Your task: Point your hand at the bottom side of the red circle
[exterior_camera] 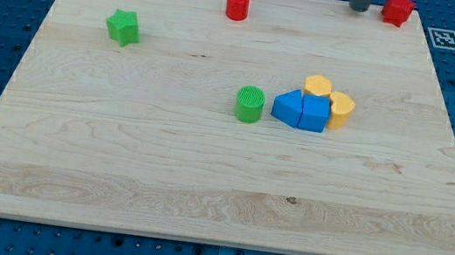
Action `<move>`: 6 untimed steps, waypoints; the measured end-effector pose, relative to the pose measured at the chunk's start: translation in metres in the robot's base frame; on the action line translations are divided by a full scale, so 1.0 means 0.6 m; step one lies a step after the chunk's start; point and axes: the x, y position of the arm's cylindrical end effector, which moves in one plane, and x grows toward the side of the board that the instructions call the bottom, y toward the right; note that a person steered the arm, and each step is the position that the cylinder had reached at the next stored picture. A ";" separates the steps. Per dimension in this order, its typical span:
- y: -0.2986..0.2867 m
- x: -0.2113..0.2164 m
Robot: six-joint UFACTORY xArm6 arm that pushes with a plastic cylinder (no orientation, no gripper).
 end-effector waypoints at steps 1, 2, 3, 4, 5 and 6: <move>-0.067 0.017; -0.130 0.024; -0.186 0.050; -0.228 0.096; -0.267 0.154; -0.300 0.213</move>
